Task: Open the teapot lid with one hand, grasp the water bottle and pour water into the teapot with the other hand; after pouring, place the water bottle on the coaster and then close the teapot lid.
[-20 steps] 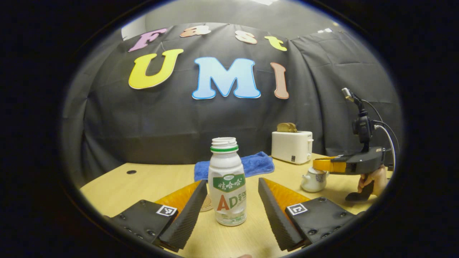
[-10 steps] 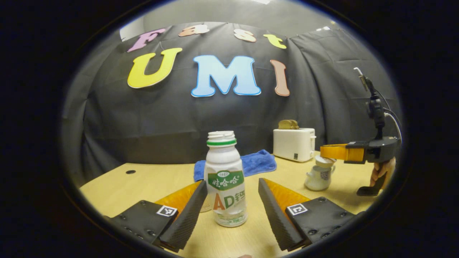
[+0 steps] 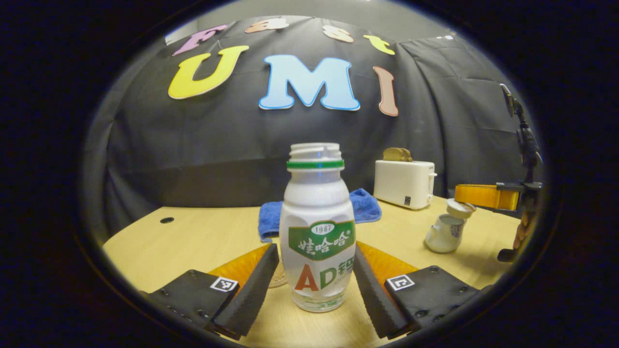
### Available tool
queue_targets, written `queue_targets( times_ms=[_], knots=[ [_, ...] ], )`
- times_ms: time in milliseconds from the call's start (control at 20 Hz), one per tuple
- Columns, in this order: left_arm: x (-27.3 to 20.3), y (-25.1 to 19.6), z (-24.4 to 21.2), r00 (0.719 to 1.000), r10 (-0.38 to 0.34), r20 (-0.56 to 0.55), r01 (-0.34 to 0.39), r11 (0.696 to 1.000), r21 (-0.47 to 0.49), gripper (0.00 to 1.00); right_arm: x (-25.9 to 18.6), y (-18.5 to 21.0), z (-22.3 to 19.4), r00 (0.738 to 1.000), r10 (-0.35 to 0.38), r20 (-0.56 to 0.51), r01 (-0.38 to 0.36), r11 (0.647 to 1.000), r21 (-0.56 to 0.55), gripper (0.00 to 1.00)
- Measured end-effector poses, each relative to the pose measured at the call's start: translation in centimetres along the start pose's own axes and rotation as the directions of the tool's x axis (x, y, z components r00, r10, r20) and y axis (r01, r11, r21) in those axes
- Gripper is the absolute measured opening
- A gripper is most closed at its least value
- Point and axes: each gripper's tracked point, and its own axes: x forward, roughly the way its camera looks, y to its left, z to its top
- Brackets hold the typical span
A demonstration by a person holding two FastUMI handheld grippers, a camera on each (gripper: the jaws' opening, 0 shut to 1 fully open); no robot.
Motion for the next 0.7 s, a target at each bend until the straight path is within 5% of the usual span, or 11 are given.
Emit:
queue_targets(
  times_ms=[100,250,350,400,700],
  knots=[
    [-0.4,0.0,0.4,1.000,0.004,-0.005,-0.004,1.000,-0.020,0.80,-0.3,0.1,0.2,1.000,0.007,0.009,-0.007,1.000,0.003,0.01],
    [-0.8,-0.9,0.1,1.000,-0.021,-0.015,0.021,1.000,0.001,0.82,-1.2,0.3,0.4,1.000,0.012,0.009,-0.012,1.000,-0.014,0.01],
    [-1.0,-1.3,0.3,0.999,-0.030,-0.016,0.030,0.999,0.015,0.72,-2.2,0.8,0.8,1.000,0.025,0.012,-0.025,1.000,-0.012,0.01],
    [-1.0,-1.5,0.5,0.999,-0.033,-0.013,0.033,0.999,0.029,0.81,-2.8,1.0,1.0,0.999,0.028,0.017,-0.028,0.999,-0.015,0.01],
    [-0.8,-3.0,1.8,0.999,-0.034,0.002,0.033,0.985,0.171,0.76,-6.3,0.0,-0.7,1.000,0.007,-0.005,-0.007,1.000,0.008,0.01]
  ],
)
